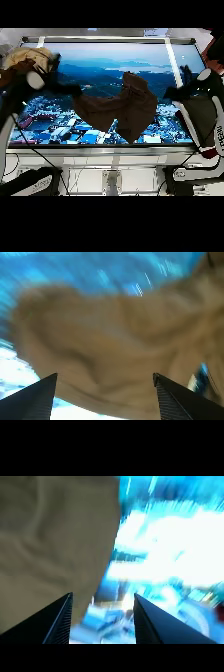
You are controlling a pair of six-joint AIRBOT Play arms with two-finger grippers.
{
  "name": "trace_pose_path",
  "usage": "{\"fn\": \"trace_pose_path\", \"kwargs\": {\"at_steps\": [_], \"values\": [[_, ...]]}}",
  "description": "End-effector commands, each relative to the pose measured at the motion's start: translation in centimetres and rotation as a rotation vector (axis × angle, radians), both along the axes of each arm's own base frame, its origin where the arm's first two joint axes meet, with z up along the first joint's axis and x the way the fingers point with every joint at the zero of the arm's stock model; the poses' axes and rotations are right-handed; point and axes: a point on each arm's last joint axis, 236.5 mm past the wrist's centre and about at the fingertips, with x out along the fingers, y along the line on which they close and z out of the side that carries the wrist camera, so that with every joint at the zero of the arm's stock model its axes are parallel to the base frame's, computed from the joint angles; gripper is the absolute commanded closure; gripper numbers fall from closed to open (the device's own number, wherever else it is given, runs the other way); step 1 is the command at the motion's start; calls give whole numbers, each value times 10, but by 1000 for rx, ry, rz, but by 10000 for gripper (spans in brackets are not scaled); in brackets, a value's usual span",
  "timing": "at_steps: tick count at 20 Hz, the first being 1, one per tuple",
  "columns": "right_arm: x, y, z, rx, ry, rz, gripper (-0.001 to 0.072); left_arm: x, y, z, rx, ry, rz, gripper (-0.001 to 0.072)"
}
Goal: Fold the shirts.
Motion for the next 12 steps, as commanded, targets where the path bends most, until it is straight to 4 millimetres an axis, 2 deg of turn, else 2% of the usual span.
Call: {"fn": "trace_pose_path", "kwargs": {"at_steps": [1,2,3,4,5,8,12], "values": [[-53,30,-39,131,149,32,273,-38,-46,-57,-35,28,-77,6],[-60,36,-48,158,165,20,273,-44,-61,-62,-1,-18,-152,9],[-64,42,-55,181,166,14,273,-48,-74,-64,52,-75,-232,74],[-64,47,-61,203,161,-9,273,-52,-84,-63,119,-137,-316,173],[-62,52,-64,226,151,-35,273,-54,-93,-63,189,-198,-398,210],[-53,63,-65,286,119,-99,273,-65,-110,-63,307,-289,-552,213],[-47,63,-65,289,98,-118,275,-71,-116,-69,296,-270,-562,214]]}}
